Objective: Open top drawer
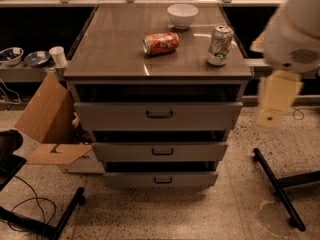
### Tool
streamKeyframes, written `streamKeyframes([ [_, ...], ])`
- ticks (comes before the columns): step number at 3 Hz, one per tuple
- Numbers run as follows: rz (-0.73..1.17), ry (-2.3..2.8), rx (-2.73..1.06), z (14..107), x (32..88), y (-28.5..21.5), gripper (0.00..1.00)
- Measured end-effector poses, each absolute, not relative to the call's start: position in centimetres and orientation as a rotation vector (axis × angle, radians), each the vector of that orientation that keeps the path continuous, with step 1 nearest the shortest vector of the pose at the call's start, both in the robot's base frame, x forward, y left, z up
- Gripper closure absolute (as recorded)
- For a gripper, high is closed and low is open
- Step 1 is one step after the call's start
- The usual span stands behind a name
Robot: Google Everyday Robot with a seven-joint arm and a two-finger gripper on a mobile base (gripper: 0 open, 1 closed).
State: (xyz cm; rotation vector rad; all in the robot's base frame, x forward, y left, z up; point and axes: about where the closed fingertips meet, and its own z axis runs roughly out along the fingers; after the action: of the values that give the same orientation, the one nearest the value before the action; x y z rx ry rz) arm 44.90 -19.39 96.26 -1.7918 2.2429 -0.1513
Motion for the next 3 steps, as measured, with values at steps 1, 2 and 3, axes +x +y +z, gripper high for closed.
streamKeyframes([
  [1, -0.203, 2.265, -1.86, 92.0, 47.3, -16.2, 0.0],
  [2, -0.256, 2.281, -1.887, 86.8, 50.8, -14.2, 0.0],
  [3, -0.273, 2.302, -1.86, 82.5, 53.8, -14.0, 0.0],
])
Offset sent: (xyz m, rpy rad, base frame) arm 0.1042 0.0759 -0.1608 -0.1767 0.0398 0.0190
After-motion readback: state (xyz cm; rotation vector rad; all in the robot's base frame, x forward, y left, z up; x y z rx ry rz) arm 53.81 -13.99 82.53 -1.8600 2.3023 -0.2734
